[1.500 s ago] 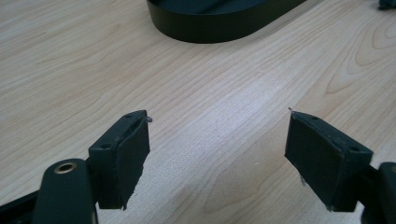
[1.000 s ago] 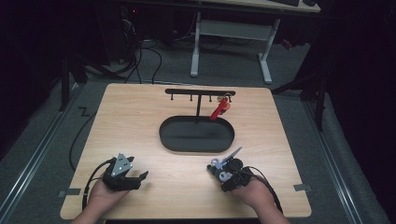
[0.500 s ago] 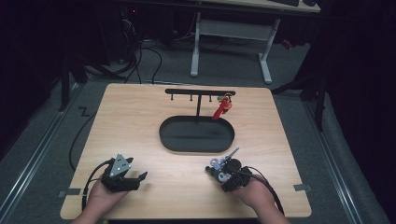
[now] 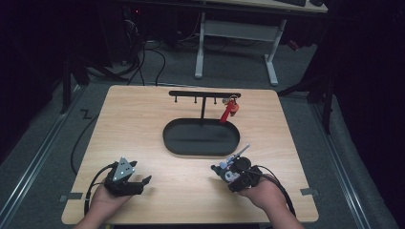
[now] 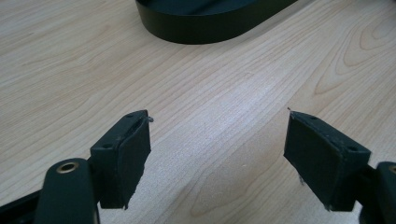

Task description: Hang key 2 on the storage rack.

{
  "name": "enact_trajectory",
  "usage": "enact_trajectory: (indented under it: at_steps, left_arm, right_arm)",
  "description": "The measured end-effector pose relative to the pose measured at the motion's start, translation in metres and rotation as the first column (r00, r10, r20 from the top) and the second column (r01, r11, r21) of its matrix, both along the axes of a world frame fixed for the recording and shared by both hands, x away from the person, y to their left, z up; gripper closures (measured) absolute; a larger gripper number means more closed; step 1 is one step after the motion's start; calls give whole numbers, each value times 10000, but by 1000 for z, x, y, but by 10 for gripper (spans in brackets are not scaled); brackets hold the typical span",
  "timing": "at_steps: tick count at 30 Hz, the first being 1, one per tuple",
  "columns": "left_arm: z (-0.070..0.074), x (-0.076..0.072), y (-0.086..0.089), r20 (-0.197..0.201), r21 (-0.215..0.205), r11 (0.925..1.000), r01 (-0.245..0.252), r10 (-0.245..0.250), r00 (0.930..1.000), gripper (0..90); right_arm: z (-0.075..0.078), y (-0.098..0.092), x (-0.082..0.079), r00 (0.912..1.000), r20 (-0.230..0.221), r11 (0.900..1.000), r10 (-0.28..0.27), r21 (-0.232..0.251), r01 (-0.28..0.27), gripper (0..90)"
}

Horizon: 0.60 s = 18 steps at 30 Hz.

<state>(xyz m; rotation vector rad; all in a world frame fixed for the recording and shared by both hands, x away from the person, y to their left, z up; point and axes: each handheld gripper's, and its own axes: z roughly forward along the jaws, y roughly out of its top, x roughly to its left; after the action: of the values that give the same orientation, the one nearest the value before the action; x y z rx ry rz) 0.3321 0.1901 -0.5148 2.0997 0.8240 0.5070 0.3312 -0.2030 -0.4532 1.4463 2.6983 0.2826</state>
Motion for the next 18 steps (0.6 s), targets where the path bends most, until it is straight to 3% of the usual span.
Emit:
enact_trajectory:
  at_steps: [4, 8, 18]
  left_arm:
    - [1, 1, 1, 42, -109, 9999, -100, 100, 9999, 220]
    - [0, 2, -3, 107, 169, 9998, 62, -64, 9999, 209]
    - [1, 1, -4, 208, 173, 9998, 131, -135, 9997, 205]
  right_arm:
    - [8, -2, 2, 10000, -33, 9999, -91, 103, 91, 489]
    - [16, -4, 7, 9999, -12, 9997, -165, 178, 165, 488]
    - [28, -8, 20, 9984, -48, 9981, -569, 239, 570, 489]
